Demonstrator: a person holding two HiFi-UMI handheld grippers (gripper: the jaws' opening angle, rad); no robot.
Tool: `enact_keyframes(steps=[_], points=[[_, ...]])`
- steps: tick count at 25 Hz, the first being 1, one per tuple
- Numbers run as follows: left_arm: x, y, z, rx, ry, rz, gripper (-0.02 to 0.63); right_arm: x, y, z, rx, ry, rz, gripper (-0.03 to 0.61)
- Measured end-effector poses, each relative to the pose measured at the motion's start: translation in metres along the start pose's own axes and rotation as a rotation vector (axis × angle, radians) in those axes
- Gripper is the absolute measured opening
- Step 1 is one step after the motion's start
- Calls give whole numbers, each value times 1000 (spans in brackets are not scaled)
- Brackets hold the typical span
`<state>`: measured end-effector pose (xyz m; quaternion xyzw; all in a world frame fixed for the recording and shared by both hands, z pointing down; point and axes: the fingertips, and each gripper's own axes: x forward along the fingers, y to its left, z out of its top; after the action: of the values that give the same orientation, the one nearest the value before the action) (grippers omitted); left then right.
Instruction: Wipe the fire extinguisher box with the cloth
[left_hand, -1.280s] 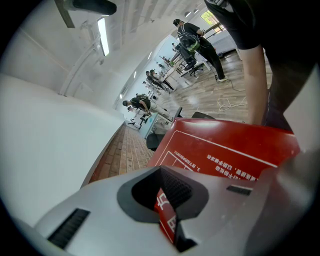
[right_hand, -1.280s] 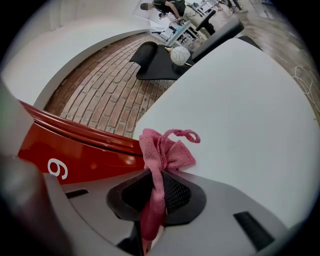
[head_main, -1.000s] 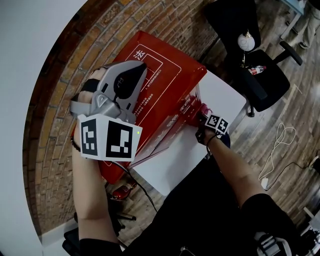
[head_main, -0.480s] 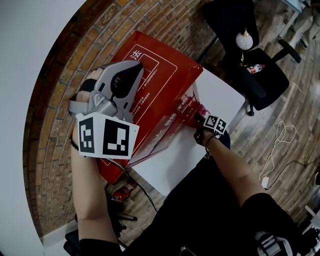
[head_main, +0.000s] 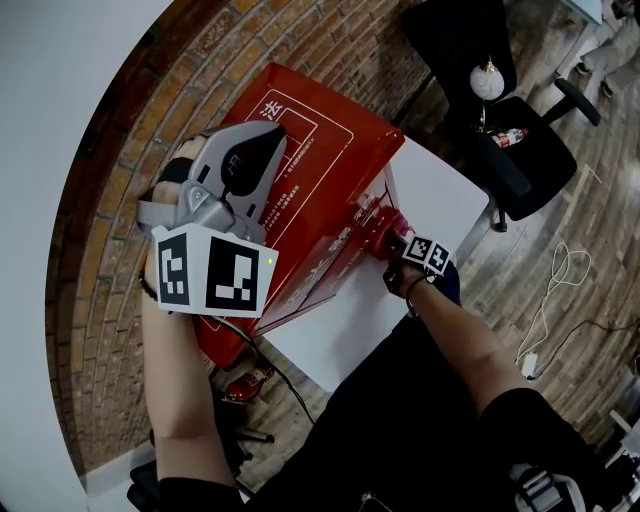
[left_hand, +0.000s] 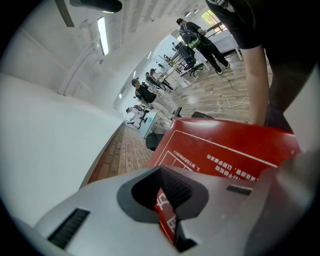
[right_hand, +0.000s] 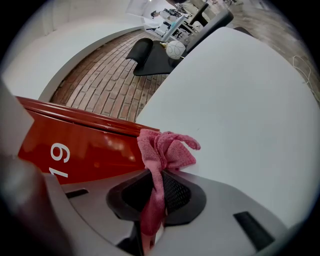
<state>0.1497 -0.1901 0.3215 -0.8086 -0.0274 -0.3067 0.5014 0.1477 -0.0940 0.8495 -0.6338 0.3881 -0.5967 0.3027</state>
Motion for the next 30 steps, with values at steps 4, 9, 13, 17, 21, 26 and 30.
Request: enact_keyframes(steps=[4,9,13,17,21,26,30], points=[[0,0,0,0,0,0,28,-2,1,0,-28,-8,-14,64],[-1,0,1,2,-1,1,28,-8,-8,10,-39,-43,-65,64],[-1,0,1,1,-1,1,28,-12,-18,29,-33,-75,-86,64],[-1,0,0,1,0,1,28,-14,-25,44,-38,-86,-105,64],[-1,0,0,1,0,1,28,-19,-31,40,-39,-76,-133,64],[-1,0,0,0,0,0,28,-21,-30,17,-30,-41,-130,64],[-1,0,0,1,0,2,28,-19,-25,-2,-21,-15,-115,64]])
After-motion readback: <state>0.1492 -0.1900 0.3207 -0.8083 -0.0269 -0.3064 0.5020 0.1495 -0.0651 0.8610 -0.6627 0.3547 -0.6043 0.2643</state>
